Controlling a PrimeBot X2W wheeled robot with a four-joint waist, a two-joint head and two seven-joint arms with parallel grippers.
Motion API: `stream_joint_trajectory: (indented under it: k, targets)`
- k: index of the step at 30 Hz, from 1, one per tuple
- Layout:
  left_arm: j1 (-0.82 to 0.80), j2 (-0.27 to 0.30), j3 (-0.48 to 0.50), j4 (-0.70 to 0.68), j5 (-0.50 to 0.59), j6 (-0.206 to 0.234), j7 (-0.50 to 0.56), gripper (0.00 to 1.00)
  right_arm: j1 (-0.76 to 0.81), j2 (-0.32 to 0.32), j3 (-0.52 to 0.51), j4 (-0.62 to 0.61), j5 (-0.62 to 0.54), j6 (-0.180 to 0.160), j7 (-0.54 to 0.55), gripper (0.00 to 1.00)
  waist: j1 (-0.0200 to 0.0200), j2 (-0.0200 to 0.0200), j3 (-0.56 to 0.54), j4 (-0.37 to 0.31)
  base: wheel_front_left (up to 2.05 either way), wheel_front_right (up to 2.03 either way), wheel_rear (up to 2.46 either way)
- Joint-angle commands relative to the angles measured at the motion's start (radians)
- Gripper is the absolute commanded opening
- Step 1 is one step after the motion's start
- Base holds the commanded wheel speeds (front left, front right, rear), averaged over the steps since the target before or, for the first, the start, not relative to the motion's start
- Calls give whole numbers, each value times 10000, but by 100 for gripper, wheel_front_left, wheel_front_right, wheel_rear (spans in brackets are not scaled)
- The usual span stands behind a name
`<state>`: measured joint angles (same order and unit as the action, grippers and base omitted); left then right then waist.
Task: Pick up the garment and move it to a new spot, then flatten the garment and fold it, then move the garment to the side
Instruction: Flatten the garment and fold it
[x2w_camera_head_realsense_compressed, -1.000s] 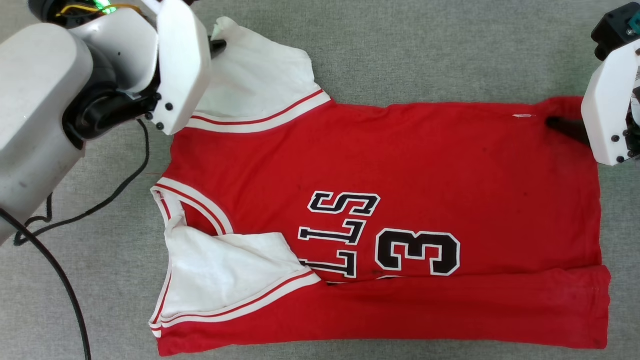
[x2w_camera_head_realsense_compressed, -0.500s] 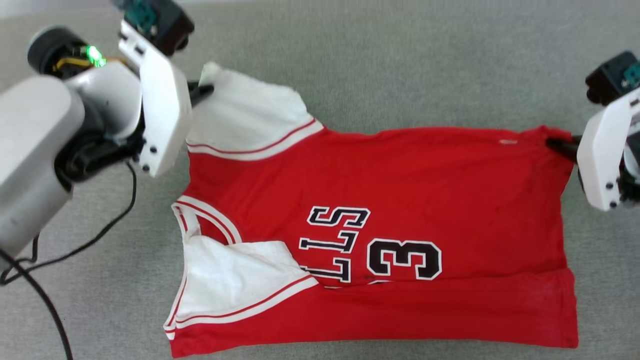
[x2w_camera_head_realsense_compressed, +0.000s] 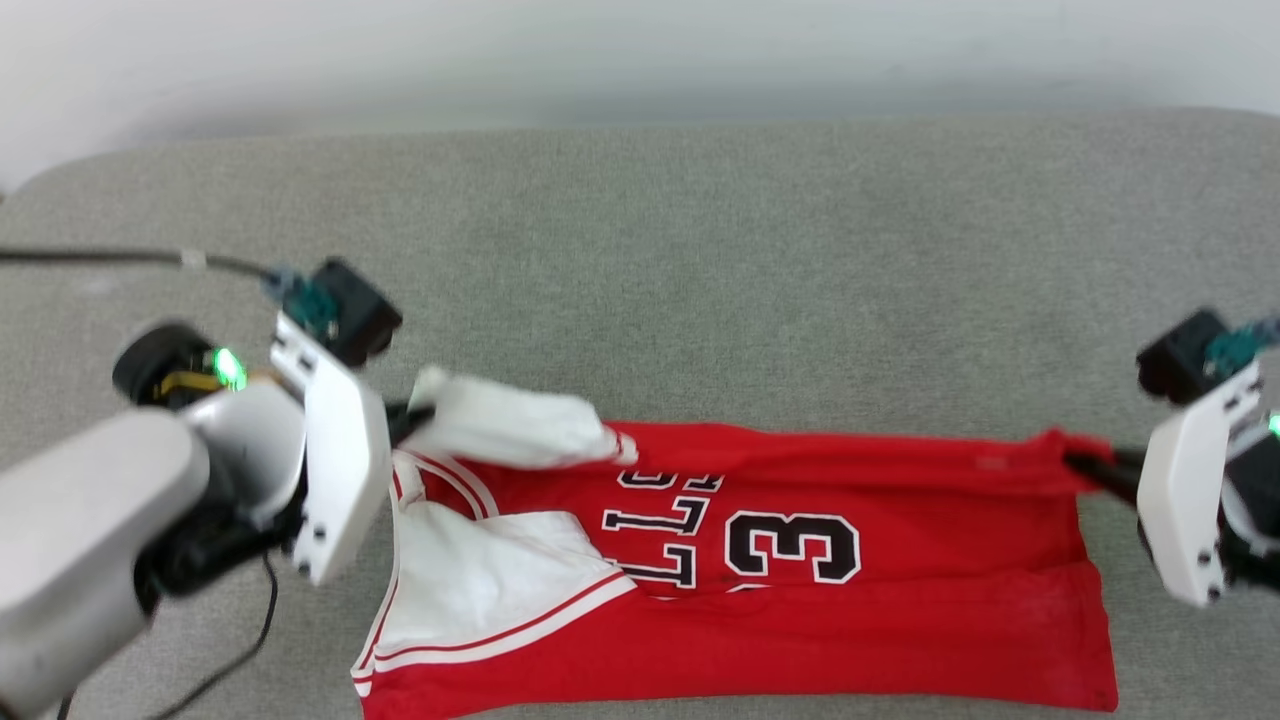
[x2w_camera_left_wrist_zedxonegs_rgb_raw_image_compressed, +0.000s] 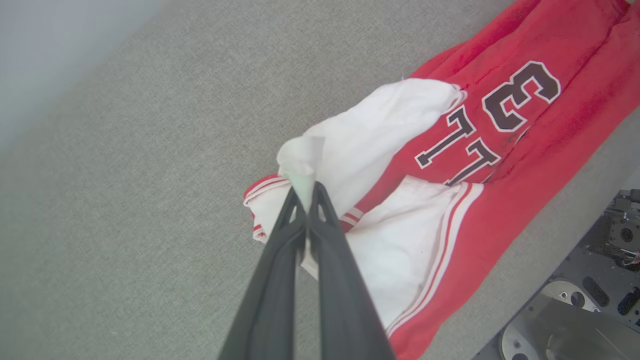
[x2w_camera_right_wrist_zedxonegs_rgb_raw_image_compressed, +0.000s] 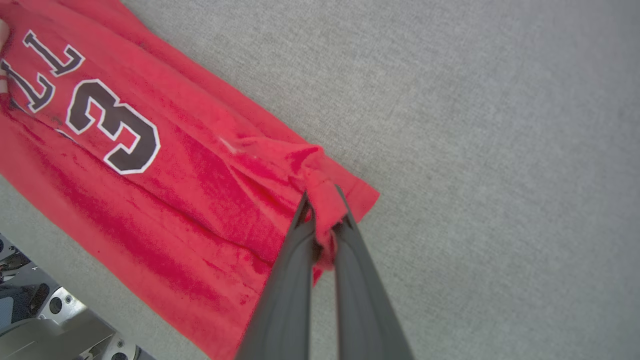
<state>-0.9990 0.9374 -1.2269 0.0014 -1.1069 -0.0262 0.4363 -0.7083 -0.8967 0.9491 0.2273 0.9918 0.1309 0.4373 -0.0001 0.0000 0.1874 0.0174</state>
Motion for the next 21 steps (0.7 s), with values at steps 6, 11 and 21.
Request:
stream_joint_trajectory:
  k: [6,11,21]
  targets:
    - [1569,539,-274,-845,-236,646,-107,0,1155,-166,325,-199,166,-4,-226,0,1,0,-267,-86,0,0,0]
    - [2735,373,-428,-777,-428,763,-144,0,1724,-26,494,12,41,-4,-401,0,1,0,-152,-73,0,0,0]
    - [3426,-311,-337,398,-271,709,-414,100,1936,524,415,589,340,-6,-407,100,1,0,-90,-50,0,0,0]
